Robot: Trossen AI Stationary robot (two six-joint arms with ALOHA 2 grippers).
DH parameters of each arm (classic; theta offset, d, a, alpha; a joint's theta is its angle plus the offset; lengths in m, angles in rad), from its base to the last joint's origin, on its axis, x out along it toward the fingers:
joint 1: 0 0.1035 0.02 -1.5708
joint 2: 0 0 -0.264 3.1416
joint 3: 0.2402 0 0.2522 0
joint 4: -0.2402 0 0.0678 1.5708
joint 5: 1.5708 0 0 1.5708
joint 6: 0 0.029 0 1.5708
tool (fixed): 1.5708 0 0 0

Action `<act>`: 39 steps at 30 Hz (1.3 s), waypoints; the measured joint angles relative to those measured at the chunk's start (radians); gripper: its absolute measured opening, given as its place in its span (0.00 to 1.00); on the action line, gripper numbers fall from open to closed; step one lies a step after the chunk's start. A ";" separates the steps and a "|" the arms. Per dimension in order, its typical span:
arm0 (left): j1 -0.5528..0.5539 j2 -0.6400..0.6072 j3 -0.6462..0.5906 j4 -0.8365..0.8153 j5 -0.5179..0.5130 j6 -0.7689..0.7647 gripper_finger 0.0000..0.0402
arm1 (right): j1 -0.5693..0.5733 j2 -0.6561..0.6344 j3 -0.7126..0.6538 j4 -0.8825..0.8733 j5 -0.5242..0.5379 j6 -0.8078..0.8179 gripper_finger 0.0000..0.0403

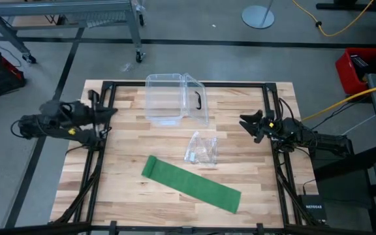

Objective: Roll bandage
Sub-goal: Roll the green bandage

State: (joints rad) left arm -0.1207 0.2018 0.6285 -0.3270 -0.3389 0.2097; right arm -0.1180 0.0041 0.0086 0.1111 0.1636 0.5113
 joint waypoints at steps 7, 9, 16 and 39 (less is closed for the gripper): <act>0.000 0.230 0.111 -0.290 -0.001 -0.192 0.00 | 0.000 0.000 0.000 -0.009 -0.043 0.086 0.55; 0.000 0.288 0.137 -0.368 0.000 -0.282 0.00 | 0.000 0.000 0.000 -0.009 -0.053 0.107 0.55; 0.000 0.461 0.200 -0.604 0.104 -0.557 0.00 | 0.001 0.000 0.000 -0.009 -0.054 0.118 0.55; -0.253 0.947 0.177 -0.598 0.265 -1.169 0.00 | 0.051 0.067 0.001 -0.056 -0.264 0.158 0.23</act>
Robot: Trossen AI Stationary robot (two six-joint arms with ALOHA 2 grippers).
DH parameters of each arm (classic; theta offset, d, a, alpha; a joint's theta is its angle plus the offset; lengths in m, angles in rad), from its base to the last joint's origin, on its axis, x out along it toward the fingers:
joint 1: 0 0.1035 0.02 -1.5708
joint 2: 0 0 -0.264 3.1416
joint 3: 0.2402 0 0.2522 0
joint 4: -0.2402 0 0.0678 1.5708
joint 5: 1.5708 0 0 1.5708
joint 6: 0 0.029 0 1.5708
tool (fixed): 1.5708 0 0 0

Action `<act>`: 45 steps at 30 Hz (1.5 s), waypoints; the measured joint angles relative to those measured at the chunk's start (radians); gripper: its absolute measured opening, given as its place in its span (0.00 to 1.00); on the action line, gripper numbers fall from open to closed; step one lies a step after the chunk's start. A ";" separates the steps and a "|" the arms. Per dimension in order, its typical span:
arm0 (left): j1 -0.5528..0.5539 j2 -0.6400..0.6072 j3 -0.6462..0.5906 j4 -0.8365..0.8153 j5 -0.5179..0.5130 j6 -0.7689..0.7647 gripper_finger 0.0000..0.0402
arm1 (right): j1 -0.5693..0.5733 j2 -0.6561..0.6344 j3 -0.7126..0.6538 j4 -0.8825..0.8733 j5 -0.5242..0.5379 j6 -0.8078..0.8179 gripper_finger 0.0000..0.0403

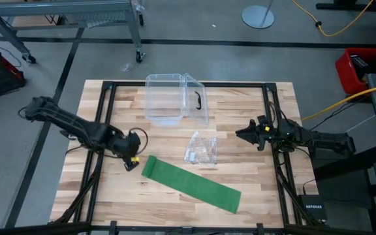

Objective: Roll bandage
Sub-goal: Roll the green bandage

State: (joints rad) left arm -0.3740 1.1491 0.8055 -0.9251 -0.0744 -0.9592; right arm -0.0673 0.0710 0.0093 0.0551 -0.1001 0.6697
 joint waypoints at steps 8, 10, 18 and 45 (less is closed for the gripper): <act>-0.086 0.131 0.000 0.104 -0.107 -0.046 0.00 | 0.124 0.109 0.126 0.014 0.049 -0.141 0.02; -0.093 0.141 0.000 0.102 -0.134 -0.064 0.00 | 0.153 0.149 0.181 -0.004 0.061 -0.175 0.03; -0.113 0.142 -0.001 0.088 -0.214 -0.085 0.00 | 0.290 0.449 0.396 -0.119 0.180 -0.198 0.02; -0.113 0.142 -0.226 0.288 -0.225 -0.130 0.00 | 0.698 1.451 0.844 -0.341 0.310 0.375 0.01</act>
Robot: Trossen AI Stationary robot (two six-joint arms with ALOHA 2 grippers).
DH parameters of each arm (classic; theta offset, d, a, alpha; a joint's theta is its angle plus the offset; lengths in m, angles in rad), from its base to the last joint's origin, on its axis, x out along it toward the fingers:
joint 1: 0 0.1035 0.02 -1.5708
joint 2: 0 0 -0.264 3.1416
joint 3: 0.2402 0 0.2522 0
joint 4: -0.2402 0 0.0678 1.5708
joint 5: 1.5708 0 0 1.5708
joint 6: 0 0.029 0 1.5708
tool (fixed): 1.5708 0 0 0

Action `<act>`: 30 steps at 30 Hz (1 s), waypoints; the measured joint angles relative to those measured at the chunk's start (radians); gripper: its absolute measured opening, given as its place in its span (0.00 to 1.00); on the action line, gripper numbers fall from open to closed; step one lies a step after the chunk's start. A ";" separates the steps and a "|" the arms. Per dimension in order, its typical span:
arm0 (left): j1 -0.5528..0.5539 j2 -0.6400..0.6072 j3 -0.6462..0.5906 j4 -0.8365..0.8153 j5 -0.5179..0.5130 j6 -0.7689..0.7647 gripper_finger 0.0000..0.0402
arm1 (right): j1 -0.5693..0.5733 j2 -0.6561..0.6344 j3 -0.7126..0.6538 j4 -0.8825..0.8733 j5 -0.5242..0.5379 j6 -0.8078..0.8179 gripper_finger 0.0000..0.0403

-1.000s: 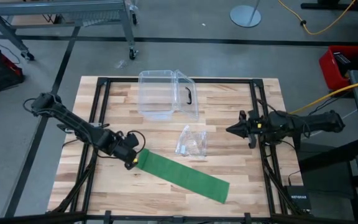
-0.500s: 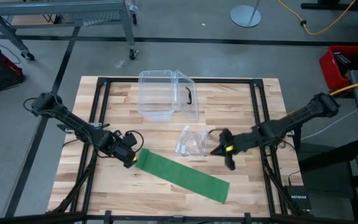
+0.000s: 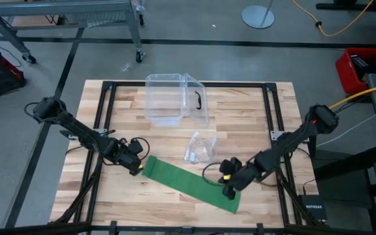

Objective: Roll bandage
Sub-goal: Roll the green bandage

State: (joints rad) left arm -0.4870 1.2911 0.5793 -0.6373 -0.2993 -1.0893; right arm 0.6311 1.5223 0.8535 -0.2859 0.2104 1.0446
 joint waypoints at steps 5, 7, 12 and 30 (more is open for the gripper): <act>0.000 0.000 0.000 0.000 0.000 -0.004 0.00 | 0.035 0.098 0.046 0.001 0.000 0.026 0.01; 0.000 0.000 0.000 0.004 0.000 -0.011 0.00 | 0.040 0.121 0.062 0.001 0.002 0.027 0.01; -0.001 0.000 0.000 0.082 0.002 -0.034 0.00 | 0.044 0.143 0.087 0.003 0.020 0.028 0.01; -0.005 0.138 0.000 0.330 0.037 -0.030 0.00 | 0.043 0.144 0.088 0.001 0.052 0.028 0.01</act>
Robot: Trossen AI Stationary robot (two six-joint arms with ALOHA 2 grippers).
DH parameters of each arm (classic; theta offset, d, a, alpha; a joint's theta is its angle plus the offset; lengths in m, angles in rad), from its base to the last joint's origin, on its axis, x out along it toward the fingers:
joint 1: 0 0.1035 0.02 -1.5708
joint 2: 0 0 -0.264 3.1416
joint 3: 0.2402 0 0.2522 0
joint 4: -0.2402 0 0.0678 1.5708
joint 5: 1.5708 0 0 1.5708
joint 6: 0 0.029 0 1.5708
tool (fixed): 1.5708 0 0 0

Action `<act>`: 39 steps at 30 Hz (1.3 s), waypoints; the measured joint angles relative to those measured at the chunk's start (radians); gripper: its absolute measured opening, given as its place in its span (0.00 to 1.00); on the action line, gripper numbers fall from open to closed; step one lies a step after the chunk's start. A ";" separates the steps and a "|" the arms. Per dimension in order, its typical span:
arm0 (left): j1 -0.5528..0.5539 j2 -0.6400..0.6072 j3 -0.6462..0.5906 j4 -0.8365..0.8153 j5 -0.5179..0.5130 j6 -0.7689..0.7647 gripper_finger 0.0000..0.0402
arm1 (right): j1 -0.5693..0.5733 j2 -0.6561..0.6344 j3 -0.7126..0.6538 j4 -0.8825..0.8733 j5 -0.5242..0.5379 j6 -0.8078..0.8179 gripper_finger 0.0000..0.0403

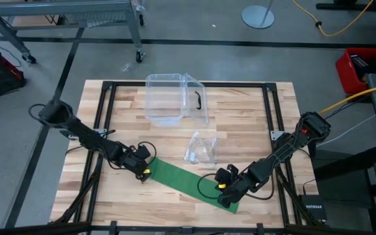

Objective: Roll bandage
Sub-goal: Roll the green bandage

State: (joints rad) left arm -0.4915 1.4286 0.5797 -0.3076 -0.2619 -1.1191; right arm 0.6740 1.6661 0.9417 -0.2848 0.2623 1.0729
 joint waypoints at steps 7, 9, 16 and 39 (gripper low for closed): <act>0.000 0.015 0.002 0.047 0.000 0.000 0.00 | 0.000 0.000 0.000 0.002 0.000 0.000 0.01; 0.000 0.015 0.002 0.051 0.000 0.001 0.00 | 0.000 0.000 0.000 0.002 0.000 0.000 0.01; 0.000 0.007 0.029 0.057 0.000 0.059 0.00 | 0.000 0.000 0.000 0.006 -0.001 0.000 0.01; 0.000 -0.029 0.049 -0.068 -0.019 0.067 0.00 | 0.001 0.125 0.000 0.102 -0.143 0.109 0.01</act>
State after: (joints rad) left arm -0.4911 1.3998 0.6285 -0.3760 -0.2807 -1.0517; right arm 0.6746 1.7915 0.9417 -0.1831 0.1192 1.1816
